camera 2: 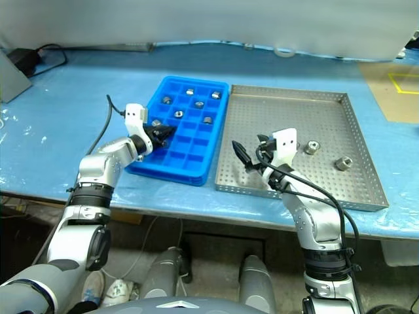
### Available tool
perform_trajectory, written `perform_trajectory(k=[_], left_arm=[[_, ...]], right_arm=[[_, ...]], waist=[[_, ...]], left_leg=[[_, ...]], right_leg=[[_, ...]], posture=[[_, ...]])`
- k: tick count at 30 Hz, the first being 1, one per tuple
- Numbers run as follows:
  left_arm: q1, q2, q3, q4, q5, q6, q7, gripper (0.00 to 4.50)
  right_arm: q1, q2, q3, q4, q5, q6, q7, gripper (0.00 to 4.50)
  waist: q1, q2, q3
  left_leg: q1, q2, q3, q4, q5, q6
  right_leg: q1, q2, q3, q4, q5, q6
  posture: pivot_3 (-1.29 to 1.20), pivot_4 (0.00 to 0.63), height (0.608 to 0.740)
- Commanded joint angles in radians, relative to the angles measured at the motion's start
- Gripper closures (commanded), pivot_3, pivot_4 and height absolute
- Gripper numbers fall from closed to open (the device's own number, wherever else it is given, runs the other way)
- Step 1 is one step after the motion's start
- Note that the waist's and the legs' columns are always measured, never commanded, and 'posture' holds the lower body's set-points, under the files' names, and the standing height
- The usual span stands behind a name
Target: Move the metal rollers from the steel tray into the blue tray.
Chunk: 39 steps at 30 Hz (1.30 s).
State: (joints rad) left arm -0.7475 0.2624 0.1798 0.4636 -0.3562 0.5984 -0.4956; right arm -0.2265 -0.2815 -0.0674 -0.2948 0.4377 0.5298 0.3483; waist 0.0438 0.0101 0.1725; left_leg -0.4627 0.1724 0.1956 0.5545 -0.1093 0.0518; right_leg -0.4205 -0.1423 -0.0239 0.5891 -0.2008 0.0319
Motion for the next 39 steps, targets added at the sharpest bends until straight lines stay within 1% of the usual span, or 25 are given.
perform_trajectory(k=[1,3,6,8,9,10,11,13,16,18,20,25,29,32,36,39], left_arm=[[-0.067,-0.007,0.085,0.026,-0.084,0.045,0.014,2.49],[-0.083,0.002,0.088,0.048,-0.083,0.040,0.008,2.49],[-0.124,-0.007,0.156,0.094,-0.135,0.079,0.053,2.49],[-0.151,-0.019,0.202,0.115,-0.183,0.118,0.073,2.49],[-0.162,-0.027,0.221,0.121,-0.207,0.140,0.080,2.49],[-0.173,-0.039,0.237,0.127,-0.233,0.167,0.085,2.49],[-0.184,-0.054,0.250,0.133,-0.258,0.199,0.090,2.49],[-0.201,-0.087,0.291,0.133,-0.322,0.263,0.107,2.49],[-0.207,-0.123,0.324,0.108,-0.390,0.330,0.123,2.49],[-0.202,-0.156,0.313,0.081,-0.415,0.342,0.119,2.49],[-0.201,-0.185,0.326,0.067,-0.447,0.344,0.127,2.49],[-0.197,-0.233,0.389,0.040,-0.550,0.369,0.175,2.49],[-0.168,-0.244,0.367,0.015,-0.571,0.383,0.167,2.49],[-0.180,-0.243,0.393,0.034,-0.604,0.378,0.183,2.49],[-0.181,-0.242,0.381,0.043,-0.604,0.373,0.181,2.49],[-0.190,-0.246,0.393,0.060,-0.616,0.356,0.193,2.49]], right_arm=[[-0.014,0.006,-0.002,-0.027,0.003,-0.020,0.007,0.00],[-0.019,0.012,0.003,-0.026,0.000,-0.020,0.007,0.00],[-0.035,0.025,0.014,-0.022,-0.001,-0.017,0.008,0.00],[-0.059,0.059,0.026,-0.022,0.032,-0.003,0.014,0.00],[-0.075,0.089,0.024,-0.024,0.067,0.011,0.014,0.00],[-0.101,0.143,0.001,-0.022,0.145,0.046,0.000,0.00],[-0.135,0.198,-0.026,-0.008,0.217,0.082,-0.028,0.00],[-0.200,0.280,-0.055,0.046,0.292,0.163,-0.093,0.00],[-0.255,0.340,-0.075,0.099,0.362,0.243,-0.141,0.00],[-0.305,0.400,-0.137,0.161,0.457,0.277,-0.204,0.00],[-0.331,0.413,-0.157,0.198,0.477,0.287,-0.223,0.00],[-0.345,0.423,-0.194,0.208,0.550,0.303,-0.248,0.00],[-0.358,0.459,-0.247,0.226,0.657,0.293,-0.302,0.00],[-0.356,0.456,-0.253,0.236,0.697,0.291,-0.332,0.00],[-0.362,0.457,-0.247,0.256,0.745,0.295,-0.357,0.00],[-0.365,0.456,-0.230,0.266,0.768,0.301,-0.374,0.00]], waist=[[0.000,0.000,0.000],[0.000,0.000,0.000],[-0.001,0.000,0.000],[-0.002,0.000,0.000],[-0.002,0.000,0.000],[-0.001,0.000,0.000],[-0.001,0.000,0.000],[-0.001,0.000,0.000],[0.003,-0.001,0.000],[0.005,-0.001,0.000],[0.009,-0.001,0.000],[0.014,-0.001,0.000],[0.016,-0.001,0.000],[0.018,-0.001,0.000],[0.024,-0.001,0.000],[0.025,-0.001,0.000]], left_leg=[[0.000,0.000,0.000,0.000,0.000,0.000],[0.000,0.000,0.000,0.000,0.000,0.000],[0.000,0.000,0.000,0.000,0.000,0.000],[0.000,0.000,0.000,0.000,0.000,0.000],[0.000,0.000,0.000,0.000,0.000,0.000],[0.000,0.000,0.000,0.000,0.000,0.000],[0.000,0.000,0.000,0.000,0.000,0.000],[0.000,0.000,0.000,0.000,0.001,0.000],[0.000,-0.001,0.000,0.000,0.001,0.000],[-0.001,-0.001,0.001,-0.002,0.001,0.000],[-0.001,-0.001,0.001,-0.003,0.001,-0.001],[-0.001,-0.001,0.001,-0.006,0.004,-0.005],[0.000,0.000,0.000,-0.011,0.009,-0.013],[0.000,0.000,0.000,-0.011,0.009,-0.013],[0.000,0.000,0.000,-0.011,0.010,-0.014],[0.000,0.000,0.000,-0.011,0.010,-0.014]], right_leg=[[0.000,0.000,0.000,0.000,0.000,0.000],[0.000,0.000,0.000,0.000,0.000,0.000],[0.000,0.000,0.000,0.000,0.000,0.000],[0.000,0.000,0.000,0.000,0.000,0.000],[-0.001,0.000,0.000,0.001,0.000,0.000],[-0.001,0.000,0.000,0.001,0.000,0.000],[-0.001,0.000,0.000,0.001,0.000,0.000],[-0.002,0.000,0.000,0.001,0.000,-0.001],[-0.001,0.000,-0.001,0.001,0.001,-0.002],[-0.001,0.000,-0.001,0.000,0.001,-0.002],[-0.002,0.000,-0.001,0.000,0.001,-0.002],[-0.003,0.000,-0.001,0.000,0.001,-0.001],[-0.004,0.001,-0.001,0.000,0.001,-0.001],[-0.005,0.002,-0.002,0.000,0.001,-0.001],[-0.005,0.002,-0.002,0.000,0.001,0.000],[-0.005,0.002,-0.002,0.000,0.002,0.000]], posture=[[-0.13,0.150,0.740],[-0.13,0.150,0.740],[-0.13,0.150,0.740],[-0.13,0.150,0.740],[-0.13,0.150,0.740],[-0.13,0.150,0.740],[-0.13,0.150,0.740],[-0.11,0.150,0.740],[-0.09,0.150,0.740],[-0.09,0.150,0.740],[-0.08,0.150,0.740],[-0.09,0.150,0.740],[-0.10,0.150,0.740],[-0.10,0.150,0.740],[-0.10,0.150,0.740],[-0.11,0.150,0.740]])
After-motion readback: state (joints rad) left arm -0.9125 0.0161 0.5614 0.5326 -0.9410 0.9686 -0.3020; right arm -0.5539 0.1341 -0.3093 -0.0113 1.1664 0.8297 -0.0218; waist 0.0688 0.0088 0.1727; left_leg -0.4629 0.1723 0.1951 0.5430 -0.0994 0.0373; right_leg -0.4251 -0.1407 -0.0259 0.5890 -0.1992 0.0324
